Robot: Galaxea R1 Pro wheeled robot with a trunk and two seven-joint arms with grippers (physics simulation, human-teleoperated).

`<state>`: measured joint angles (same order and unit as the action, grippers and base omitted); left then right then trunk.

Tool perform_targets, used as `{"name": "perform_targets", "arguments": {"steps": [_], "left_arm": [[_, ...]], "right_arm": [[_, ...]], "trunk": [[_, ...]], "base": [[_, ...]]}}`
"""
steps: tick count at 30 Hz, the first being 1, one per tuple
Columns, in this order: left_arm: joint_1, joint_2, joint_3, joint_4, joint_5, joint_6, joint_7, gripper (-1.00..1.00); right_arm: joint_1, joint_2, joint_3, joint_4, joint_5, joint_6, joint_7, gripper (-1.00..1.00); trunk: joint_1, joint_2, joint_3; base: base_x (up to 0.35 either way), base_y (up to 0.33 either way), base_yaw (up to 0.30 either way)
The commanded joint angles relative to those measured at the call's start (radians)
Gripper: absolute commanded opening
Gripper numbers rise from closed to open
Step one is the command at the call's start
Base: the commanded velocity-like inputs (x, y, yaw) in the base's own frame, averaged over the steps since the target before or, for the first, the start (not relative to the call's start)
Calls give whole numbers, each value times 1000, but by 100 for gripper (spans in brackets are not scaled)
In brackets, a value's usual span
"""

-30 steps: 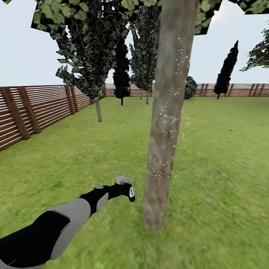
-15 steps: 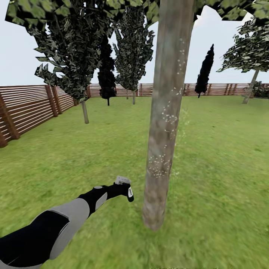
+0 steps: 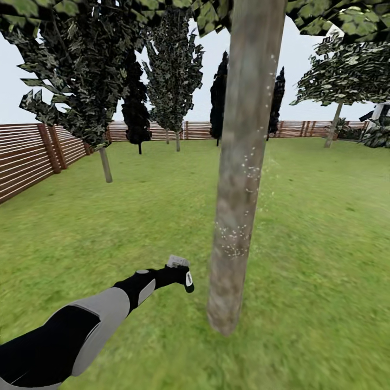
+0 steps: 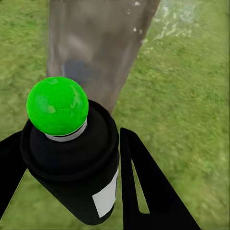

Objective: In the garden, pick up the pesticide atomizer on the floor and spray pesticide onto both trees until each tree trunk is fully covered.

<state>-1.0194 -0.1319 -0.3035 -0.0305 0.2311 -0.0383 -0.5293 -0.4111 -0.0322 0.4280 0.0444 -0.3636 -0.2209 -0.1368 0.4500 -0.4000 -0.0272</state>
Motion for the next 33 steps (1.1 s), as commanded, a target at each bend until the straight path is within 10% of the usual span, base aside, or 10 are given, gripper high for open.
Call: {"name": "perform_targets", "arguments": {"steps": [1, 19, 22, 24, 27, 33], "left_arm": [[0, 0, 1, 0, 1, 0, 0, -100], [1, -9, -2, 0, 1, -24, -2, -100], [36, -43, -7, 1, 5, -29, 5, -100], [45, -43, -15, -59, 3, 83, 153, -100], [48, -43, -41, -395, 3, 434, 306, -100], [48, -43, -98, -806, 28, 749, 322, -100]], "right_arm": [[0, 0, 0, 0, 0, 0, 0, 100], [0, 0, -1, 0, 0, 0, 0, 100], [0, -1, -1, -1, -2, 0, -1, 100], [0, -3, -1, -1, -2, 1, -2, 100], [0, -5, -2, 0, 0, 3, -3, 100], [0, -7, -2, 0, 0, 9, -7, 100]], "trunk": [[0, 0, 0], [0, 0, 0], [0, 0, 0], [0, 0, 0], [0, 0, 0], [0, 0, 0]], "base": [[94, 345, -5], [85, 306, -129], [5, 14, -17], [1, 2, -2], [0, 0, 0], [0, 0, 0]]}}
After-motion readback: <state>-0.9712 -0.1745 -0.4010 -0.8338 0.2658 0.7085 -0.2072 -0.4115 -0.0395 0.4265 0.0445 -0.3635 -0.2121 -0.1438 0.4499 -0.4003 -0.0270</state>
